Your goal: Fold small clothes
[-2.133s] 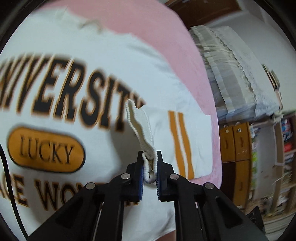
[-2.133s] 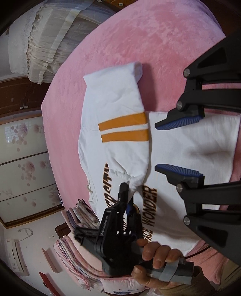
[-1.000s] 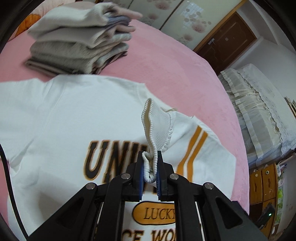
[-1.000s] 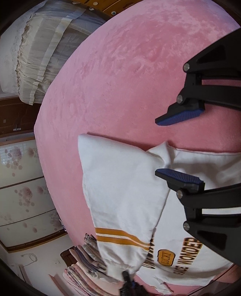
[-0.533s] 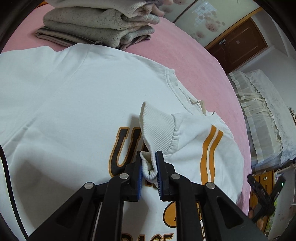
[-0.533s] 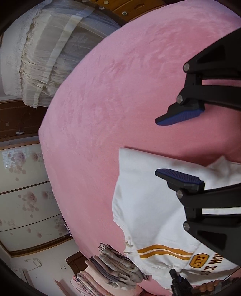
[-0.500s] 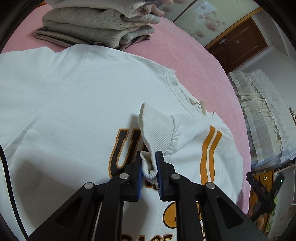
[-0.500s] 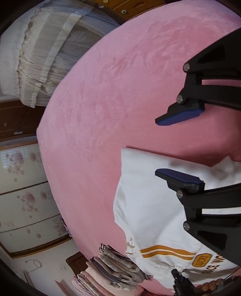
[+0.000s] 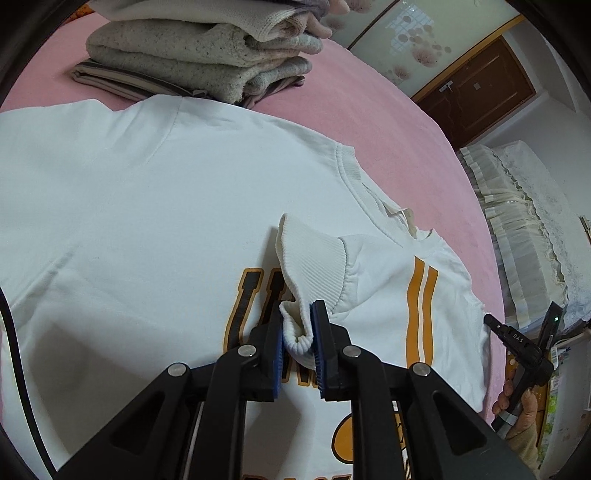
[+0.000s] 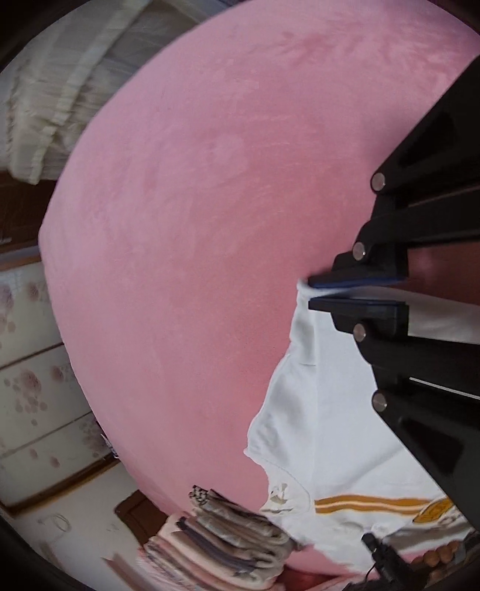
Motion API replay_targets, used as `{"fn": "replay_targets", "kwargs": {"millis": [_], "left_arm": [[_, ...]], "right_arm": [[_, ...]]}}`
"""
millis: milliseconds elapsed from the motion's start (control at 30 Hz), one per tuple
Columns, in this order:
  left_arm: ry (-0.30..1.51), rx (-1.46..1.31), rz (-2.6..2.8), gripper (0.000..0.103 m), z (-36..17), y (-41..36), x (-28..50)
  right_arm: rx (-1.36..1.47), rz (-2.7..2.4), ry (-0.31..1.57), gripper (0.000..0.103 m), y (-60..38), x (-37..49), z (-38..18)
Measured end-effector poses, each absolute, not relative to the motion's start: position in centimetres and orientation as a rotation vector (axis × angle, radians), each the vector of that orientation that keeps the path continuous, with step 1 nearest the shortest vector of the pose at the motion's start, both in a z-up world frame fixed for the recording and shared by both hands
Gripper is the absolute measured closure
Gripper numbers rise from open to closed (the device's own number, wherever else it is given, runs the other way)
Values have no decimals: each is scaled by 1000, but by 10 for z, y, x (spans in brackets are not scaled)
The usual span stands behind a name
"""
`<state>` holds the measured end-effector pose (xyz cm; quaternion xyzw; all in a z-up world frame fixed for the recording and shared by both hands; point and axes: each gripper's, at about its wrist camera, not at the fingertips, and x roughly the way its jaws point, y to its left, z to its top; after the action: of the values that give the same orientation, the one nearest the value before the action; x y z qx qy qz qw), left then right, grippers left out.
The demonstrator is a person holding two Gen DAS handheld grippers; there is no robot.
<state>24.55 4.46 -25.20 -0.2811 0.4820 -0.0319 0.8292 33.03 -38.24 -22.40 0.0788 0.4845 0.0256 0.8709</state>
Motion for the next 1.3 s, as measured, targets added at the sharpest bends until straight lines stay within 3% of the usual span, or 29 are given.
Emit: {"fn": "replay_targets", "kwargs": {"millis": [267, 367, 633, 733, 800, 867, 1100, 1300], "left_arm": [[994, -572, -6, 87, -254, 44, 234], [1004, -574, -9, 84, -251, 47, 235], [972, -557, 81, 80, -225, 68, 222], [984, -510, 113, 66, -210, 78, 208], [985, -466, 111, 40, -196, 82, 193], [969, -423, 114, 27, -183, 82, 180], [916, -281, 61, 17, -140, 68, 126], [923, -282, 11, 16, -127, 63, 89]], "right_arm": [[9, -65, 1026, 95, -368, 327, -238], [-39, -92, 1018, 87, -367, 316, -225], [-79, -34, 926, 83, -339, 250, -185], [-54, 23, 922, 83, -318, 218, -180], [-34, 54, 921, 83, -303, 198, -178], [3, 70, 926, 83, -287, 176, -175], [158, 83, 966, 82, -250, 125, -172], [167, 128, 976, 82, -214, 90, -158]]}}
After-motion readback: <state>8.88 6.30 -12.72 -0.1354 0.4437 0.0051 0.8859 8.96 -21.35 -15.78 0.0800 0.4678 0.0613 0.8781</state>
